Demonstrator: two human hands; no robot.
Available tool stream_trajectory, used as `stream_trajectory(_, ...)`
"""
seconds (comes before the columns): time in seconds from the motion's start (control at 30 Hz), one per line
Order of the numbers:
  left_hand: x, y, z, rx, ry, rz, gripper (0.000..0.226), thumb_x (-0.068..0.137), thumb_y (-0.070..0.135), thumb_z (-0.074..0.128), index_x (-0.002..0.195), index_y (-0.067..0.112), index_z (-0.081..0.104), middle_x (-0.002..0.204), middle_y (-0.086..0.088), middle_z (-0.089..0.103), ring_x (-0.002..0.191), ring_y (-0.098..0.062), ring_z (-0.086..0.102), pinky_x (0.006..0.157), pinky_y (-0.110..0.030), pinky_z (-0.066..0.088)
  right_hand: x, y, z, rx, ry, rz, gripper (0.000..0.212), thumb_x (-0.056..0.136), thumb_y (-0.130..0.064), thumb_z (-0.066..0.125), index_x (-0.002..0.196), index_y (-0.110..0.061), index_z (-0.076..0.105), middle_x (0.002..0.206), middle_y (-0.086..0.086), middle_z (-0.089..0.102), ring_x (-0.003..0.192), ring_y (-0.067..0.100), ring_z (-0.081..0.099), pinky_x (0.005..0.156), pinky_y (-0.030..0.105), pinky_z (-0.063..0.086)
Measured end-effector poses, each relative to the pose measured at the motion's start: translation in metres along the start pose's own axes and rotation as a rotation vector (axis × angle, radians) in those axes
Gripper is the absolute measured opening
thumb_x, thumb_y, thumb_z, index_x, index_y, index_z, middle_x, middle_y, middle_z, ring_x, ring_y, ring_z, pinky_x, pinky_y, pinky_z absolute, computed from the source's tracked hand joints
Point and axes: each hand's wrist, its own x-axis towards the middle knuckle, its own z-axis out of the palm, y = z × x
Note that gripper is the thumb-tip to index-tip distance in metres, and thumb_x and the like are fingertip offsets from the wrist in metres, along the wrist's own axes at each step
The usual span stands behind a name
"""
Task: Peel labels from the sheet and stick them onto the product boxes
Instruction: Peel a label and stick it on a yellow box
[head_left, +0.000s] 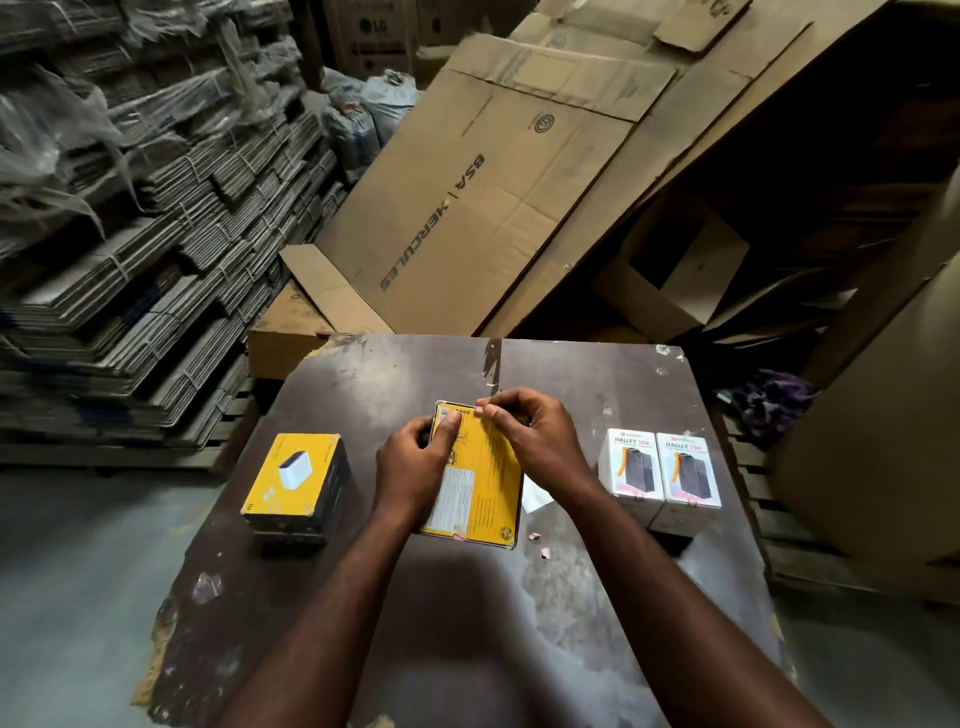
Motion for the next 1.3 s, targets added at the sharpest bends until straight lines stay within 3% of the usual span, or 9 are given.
stream_trajectory(0.13,0.014,-0.005,-0.002,0.004,0.009,-0.047,0.063,0.080,0.077,0.049,0.095,0.020,0.070,0.080,0.001,0.072,0.072,-0.014,0.071,0.064,-0.036,0.058,0.012,-0.005,0.002,0.081,0.024,0.000,0.016,0.096,-0.020,0.064,0.102,-0.006,0.069,0.099,0.004,0.075,0.092,0.014,0.071,0.077,0.026,0.056)
stream_trajectory(0.27,0.024,-0.023,-0.012,0.017,0.045,-0.125,0.066,0.073,0.080,0.050,0.087,0.019,0.070,0.080,0.001,0.073,0.076,-0.018,0.071,0.072,-0.047,0.060,0.024,-0.018,-0.002,0.226,0.008,0.019,0.017,0.099,-0.011,0.058,0.105,0.005,0.061,0.098,0.012,0.075,0.083,0.021,0.074,0.071,0.023,0.057)
stream_trajectory(0.43,0.022,-0.021,-0.015,-0.004,-0.043,-0.092,0.046,0.086,0.063,0.056,0.096,0.020,0.070,0.085,0.002,0.074,0.078,-0.013,0.072,0.074,-0.043,0.060,0.028,-0.007,-0.002,0.004,-0.176,0.068,0.016,0.093,-0.025,0.069,0.101,-0.011,0.069,0.094,0.004,0.073,0.080,0.012,0.069,0.073,0.031,0.059)
stream_trajectory(0.53,0.022,-0.018,-0.015,-0.004,-0.063,-0.065,0.048,0.084,0.064,0.057,0.101,0.020,0.070,0.088,0.003,0.074,0.078,-0.010,0.072,0.073,-0.040,0.060,0.029,-0.004,-0.003,-0.286,-0.199,-0.034,0.007,0.091,-0.029,0.070,0.093,-0.022,0.071,0.093,-0.006,0.068,0.083,0.011,0.064,0.073,0.033,0.056)
stream_trajectory(0.63,0.025,-0.018,-0.016,0.021,-0.093,-0.040,0.056,0.080,0.070,0.055,0.104,0.021,0.070,0.089,0.004,0.074,0.079,-0.010,0.071,0.073,-0.039,0.061,0.034,-0.012,-0.006,-0.493,-0.256,-0.141,0.005,0.092,-0.021,0.067,0.094,-0.019,0.071,0.093,-0.005,0.062,0.083,0.011,0.057,0.070,0.026,0.047)
stream_trajectory(0.8,0.030,-0.013,-0.019,0.060,-0.142,0.007,0.064,0.076,0.075,0.053,0.107,0.022,0.071,0.091,0.006,0.074,0.080,-0.009,0.071,0.074,-0.037,0.060,0.048,-0.026,-0.016,-0.726,-0.438,-0.207,0.010,0.093,-0.012,0.063,0.099,-0.013,0.072,0.096,0.000,0.070,0.081,0.010,0.058,0.062,0.009,0.039)
stream_trajectory(1.0,0.029,-0.005,-0.021,0.049,-0.174,0.019,0.054,0.080,0.066,0.055,0.108,0.023,0.072,0.092,0.007,0.074,0.082,-0.007,0.071,0.073,-0.032,0.058,0.060,-0.036,-0.015,-0.817,-0.527,-0.247,0.014,0.093,-0.018,0.066,0.104,-0.012,0.074,0.100,0.001,0.071,0.081,0.008,0.058,0.059,0.008,0.039)
stream_trajectory(1.3,0.029,-0.003,-0.022,0.010,-0.214,0.006,0.066,0.076,0.075,0.051,0.109,0.023,0.073,0.093,0.005,0.076,0.082,-0.008,0.072,0.077,-0.037,0.060,0.064,-0.039,-0.011,-0.861,-0.540,-0.242,0.016,0.091,-0.023,0.070,0.105,-0.016,0.075,0.102,0.001,0.072,0.086,0.010,0.064,0.065,0.015,0.049)
